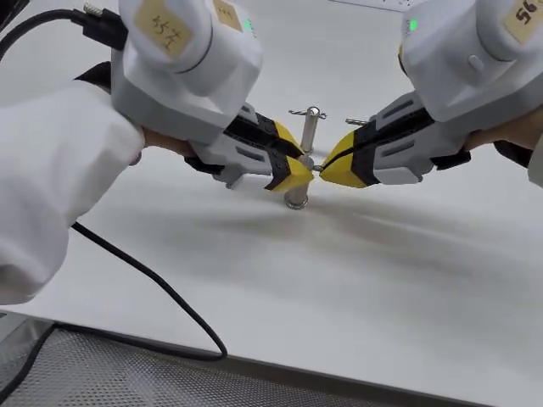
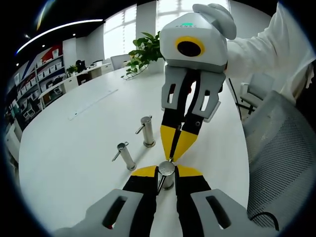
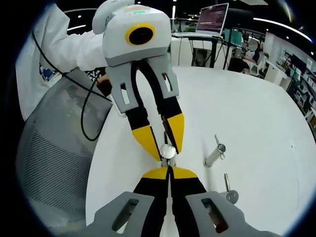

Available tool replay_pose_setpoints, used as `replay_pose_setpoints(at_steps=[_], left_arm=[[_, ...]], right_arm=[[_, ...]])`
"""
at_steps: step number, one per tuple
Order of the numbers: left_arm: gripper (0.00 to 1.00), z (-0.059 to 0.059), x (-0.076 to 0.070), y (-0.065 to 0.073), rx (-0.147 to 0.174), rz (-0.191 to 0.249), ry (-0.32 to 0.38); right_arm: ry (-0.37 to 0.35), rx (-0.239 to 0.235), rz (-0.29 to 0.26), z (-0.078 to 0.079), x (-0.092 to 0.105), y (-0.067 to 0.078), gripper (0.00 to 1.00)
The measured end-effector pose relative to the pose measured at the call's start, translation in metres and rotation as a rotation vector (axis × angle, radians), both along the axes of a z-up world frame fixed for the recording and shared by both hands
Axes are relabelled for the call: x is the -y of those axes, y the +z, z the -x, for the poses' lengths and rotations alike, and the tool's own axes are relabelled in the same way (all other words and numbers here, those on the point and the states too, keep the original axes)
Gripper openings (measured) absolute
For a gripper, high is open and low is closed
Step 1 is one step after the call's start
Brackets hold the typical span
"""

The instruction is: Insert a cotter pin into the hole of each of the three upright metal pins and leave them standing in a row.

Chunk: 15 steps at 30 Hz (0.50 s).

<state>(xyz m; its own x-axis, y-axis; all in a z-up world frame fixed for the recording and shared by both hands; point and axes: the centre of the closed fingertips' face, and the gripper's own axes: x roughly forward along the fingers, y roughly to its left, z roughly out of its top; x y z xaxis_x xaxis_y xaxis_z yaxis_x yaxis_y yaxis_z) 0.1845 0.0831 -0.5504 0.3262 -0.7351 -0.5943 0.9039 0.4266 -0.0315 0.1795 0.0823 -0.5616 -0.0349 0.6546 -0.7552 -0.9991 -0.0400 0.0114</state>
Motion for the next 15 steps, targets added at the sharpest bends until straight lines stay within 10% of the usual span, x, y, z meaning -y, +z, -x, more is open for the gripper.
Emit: replay_pose_setpoints(at_steps=[8,15], left_arm=[[0.12,-0.0005,0.0019,0.0042,0.016,0.048,0.000],[0.50,-0.0042,-0.0064,0.0072,0.057,0.067,0.007]], right_arm=[[-0.021,0.001,-0.002,-0.0010,0.0007,0.0008,0.06],[-0.041,0.004,-0.022,0.0016,-0.0016,0.0046,0.11]])
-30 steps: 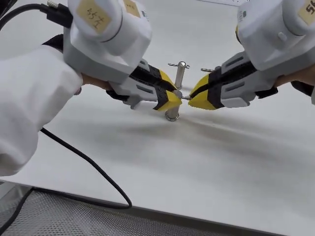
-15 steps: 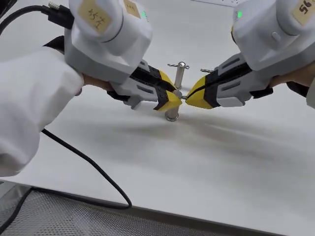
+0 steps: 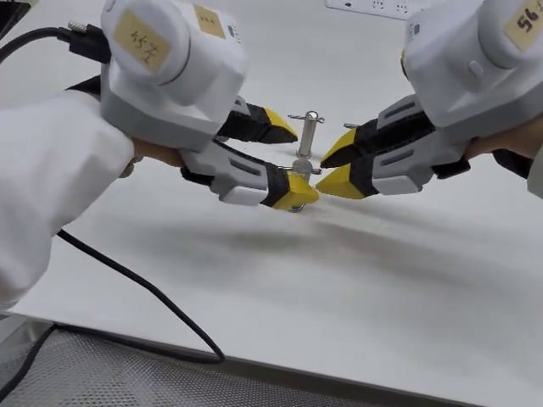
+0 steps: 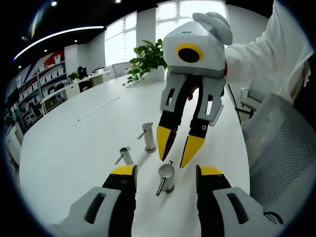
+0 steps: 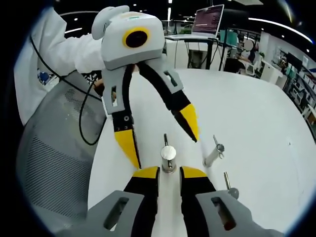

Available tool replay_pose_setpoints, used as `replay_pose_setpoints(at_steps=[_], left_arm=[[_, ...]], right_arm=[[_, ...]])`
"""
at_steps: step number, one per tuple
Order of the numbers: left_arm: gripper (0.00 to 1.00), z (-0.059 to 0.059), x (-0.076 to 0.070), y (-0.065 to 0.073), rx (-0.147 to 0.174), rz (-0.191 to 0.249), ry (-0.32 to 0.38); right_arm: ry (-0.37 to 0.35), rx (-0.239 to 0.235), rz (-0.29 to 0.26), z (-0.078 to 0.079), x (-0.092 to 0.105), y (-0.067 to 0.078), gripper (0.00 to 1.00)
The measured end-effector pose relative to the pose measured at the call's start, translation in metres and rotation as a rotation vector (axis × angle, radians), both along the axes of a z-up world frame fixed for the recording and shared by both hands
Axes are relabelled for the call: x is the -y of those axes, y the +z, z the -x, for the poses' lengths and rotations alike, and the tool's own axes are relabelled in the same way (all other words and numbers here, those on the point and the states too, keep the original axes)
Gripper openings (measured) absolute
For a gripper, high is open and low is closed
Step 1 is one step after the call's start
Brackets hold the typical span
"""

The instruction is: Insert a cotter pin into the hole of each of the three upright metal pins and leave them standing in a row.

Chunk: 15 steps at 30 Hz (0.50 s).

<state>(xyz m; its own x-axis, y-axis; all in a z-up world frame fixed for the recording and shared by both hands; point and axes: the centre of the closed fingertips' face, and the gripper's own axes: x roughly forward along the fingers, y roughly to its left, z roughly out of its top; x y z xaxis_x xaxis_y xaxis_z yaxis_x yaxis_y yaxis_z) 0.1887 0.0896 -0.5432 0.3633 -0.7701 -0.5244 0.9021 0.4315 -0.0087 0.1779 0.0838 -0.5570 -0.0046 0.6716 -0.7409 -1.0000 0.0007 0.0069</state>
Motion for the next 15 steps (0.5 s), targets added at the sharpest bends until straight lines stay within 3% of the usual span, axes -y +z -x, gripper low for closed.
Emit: replay_pose_setpoints(at_steps=[6,8,12,15], left_arm=[[0.69,0.008,-0.002,0.012,0.010,0.028,0.004],[0.79,0.011,0.002,0.020,-0.036,0.109,0.048],[0.86,0.018,0.000,0.025,-0.032,0.123,0.038],[0.89,0.025,0.001,0.027,-0.070,0.168,0.045]], right_arm=[[-0.011,-0.002,-0.009,0.001,-0.004,0.001,0.12],[-0.009,-0.002,-0.012,0.002,-0.006,0.002,0.12],[-0.006,-0.003,-0.013,0.003,-0.011,0.001,0.12],[-0.005,-0.001,-0.008,0.003,-0.014,-0.001,0.13]])
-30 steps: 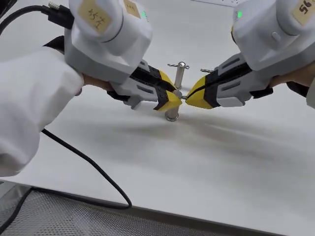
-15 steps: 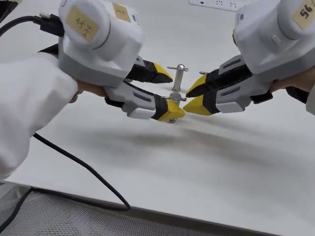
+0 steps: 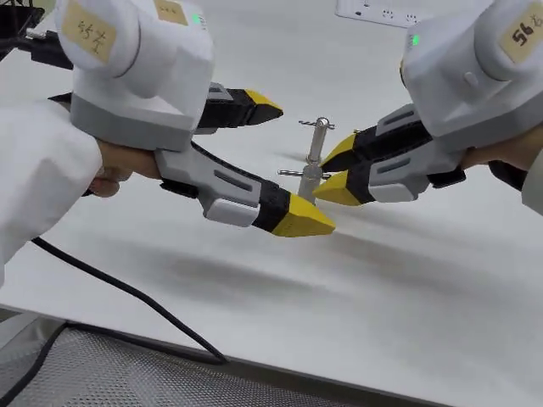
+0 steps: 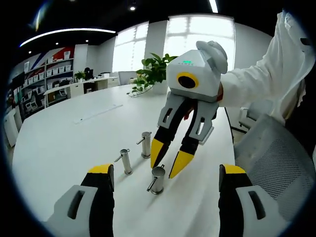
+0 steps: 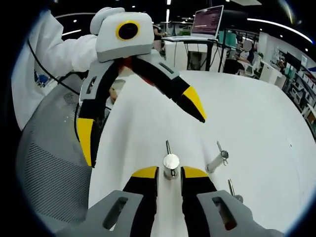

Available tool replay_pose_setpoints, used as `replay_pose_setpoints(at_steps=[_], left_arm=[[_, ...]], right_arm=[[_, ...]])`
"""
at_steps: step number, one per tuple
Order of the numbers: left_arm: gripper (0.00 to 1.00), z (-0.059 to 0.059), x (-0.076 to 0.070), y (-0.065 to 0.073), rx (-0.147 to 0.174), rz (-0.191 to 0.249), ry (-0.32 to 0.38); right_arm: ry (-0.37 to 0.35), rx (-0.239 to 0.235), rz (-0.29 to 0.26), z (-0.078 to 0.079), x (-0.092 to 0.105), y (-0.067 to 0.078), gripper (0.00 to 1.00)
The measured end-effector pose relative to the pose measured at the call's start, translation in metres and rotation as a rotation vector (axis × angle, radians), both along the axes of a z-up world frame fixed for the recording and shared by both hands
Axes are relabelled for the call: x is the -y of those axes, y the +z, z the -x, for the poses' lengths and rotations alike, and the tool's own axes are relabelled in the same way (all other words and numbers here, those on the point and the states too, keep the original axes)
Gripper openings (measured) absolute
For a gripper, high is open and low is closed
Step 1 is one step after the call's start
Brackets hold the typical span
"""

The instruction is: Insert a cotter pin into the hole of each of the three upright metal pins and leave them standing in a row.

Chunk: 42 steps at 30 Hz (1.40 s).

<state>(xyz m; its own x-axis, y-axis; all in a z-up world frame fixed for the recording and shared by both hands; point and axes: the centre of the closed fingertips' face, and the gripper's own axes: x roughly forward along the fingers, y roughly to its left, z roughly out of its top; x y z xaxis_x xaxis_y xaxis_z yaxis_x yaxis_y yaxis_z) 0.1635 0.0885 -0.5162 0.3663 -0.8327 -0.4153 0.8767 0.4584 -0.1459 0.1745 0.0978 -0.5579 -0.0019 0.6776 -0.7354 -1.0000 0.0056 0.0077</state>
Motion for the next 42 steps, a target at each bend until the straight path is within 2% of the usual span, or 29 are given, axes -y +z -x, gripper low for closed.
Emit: replay_pose_setpoints(at_steps=[3,9,14,16,24,25,27,29,35,42], left_arm=[[0.99,0.006,0.000,0.001,-0.005,0.009,0.009],[0.99,0.011,-0.002,0.003,-0.033,0.031,0.031],[0.99,0.015,-0.007,0.000,-0.028,-0.003,0.027],[0.99,0.015,-0.007,0.000,-0.031,-0.002,0.030],[0.99,0.011,-0.014,-0.001,-0.030,-0.009,0.039],[0.99,0.011,-0.014,-0.001,-0.030,-0.008,0.039],[0.99,0.011,-0.014,-0.002,-0.030,-0.015,0.036],[0.99,0.011,-0.015,-0.004,-0.028,-0.026,0.033],[0.99,0.013,-0.016,-0.006,-0.032,-0.029,0.034],[0.99,0.012,-0.018,-0.010,-0.042,-0.035,0.034]], right_arm=[[0.000,0.000,0.002,0.001,-0.003,-0.001,0.13],[-0.001,0.007,0.014,0.001,-0.006,-0.005,0.13],[-0.009,0.016,0.021,-0.001,-0.008,-0.011,0.12],[-0.011,0.004,0.015,0.001,-0.009,-0.011,0.12],[-0.009,0.008,0.018,0.001,-0.012,-0.014,0.09],[-0.018,-0.005,0.021,0.001,-0.011,-0.014,0.09],[-0.017,-0.010,0.020,0.002,-0.011,-0.013,0.09],[-0.006,0.007,0.021,0.002,-0.011,-0.013,0.08],[-0.030,0.011,0.018,0.005,-0.010,-0.011,0.08],[-0.039,0.014,-0.023,0.007,-0.001,0.002,0.07]])
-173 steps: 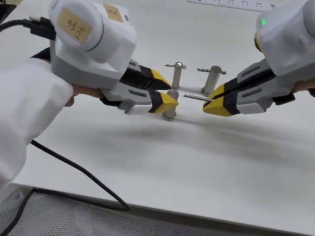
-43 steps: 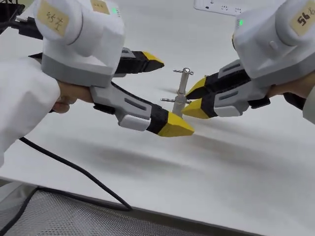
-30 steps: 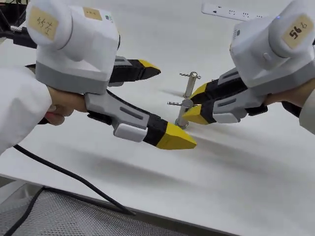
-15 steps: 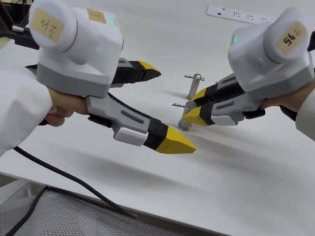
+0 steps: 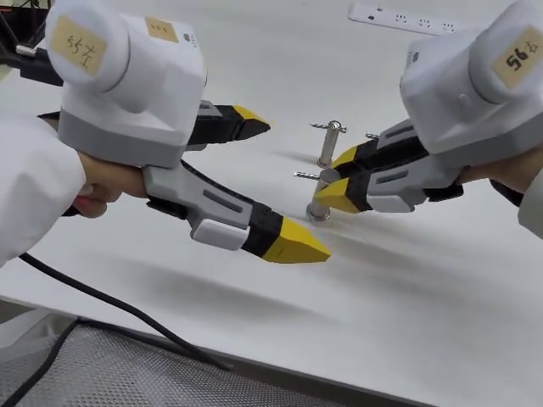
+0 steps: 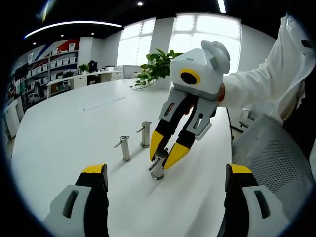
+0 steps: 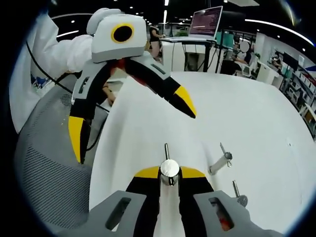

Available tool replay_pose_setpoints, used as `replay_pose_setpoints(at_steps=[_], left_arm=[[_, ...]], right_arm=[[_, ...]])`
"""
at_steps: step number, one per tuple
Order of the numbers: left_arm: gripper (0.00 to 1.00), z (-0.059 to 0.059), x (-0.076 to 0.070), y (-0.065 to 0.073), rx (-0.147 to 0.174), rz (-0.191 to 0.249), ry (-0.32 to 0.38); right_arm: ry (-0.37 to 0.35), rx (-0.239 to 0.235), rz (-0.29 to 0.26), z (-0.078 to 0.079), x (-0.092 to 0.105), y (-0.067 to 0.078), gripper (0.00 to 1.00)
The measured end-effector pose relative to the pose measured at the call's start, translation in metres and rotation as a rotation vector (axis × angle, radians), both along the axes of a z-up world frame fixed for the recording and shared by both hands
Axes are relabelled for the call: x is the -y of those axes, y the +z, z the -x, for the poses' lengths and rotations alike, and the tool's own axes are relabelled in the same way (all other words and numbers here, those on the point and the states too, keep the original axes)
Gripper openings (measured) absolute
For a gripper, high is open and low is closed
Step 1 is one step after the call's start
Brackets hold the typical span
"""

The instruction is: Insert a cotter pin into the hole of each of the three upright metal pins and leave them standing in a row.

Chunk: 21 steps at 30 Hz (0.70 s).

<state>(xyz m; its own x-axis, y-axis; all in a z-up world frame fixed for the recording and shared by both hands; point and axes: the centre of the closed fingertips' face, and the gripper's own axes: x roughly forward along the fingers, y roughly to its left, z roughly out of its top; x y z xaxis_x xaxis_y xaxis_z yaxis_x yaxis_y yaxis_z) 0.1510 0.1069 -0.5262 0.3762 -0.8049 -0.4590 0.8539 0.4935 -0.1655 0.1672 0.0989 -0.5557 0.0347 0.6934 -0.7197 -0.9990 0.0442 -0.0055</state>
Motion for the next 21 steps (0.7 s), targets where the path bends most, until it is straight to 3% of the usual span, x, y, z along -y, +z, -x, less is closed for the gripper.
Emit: replay_pose_setpoints(at_steps=[4,8,11,21], left_arm=[[0.99,-0.001,-0.001,-0.002,-0.001,-0.013,-0.003],[0.99,-0.003,-0.001,-0.003,0.000,-0.018,-0.003],[0.99,-0.003,0.001,-0.004,0.000,-0.028,-0.007],[0.99,-0.009,0.000,-0.004,-0.012,-0.046,0.000]], right_arm=[[-0.026,-0.008,-0.018,-0.002,0.013,0.008,0.07],[-0.027,0.020,0.000,-0.003,0.033,0.013,0.07],[-0.038,0.037,0.046,-0.006,0.052,0.012,0.07],[-0.147,0.050,0.076,-0.033,0.098,0.009,0.07]])
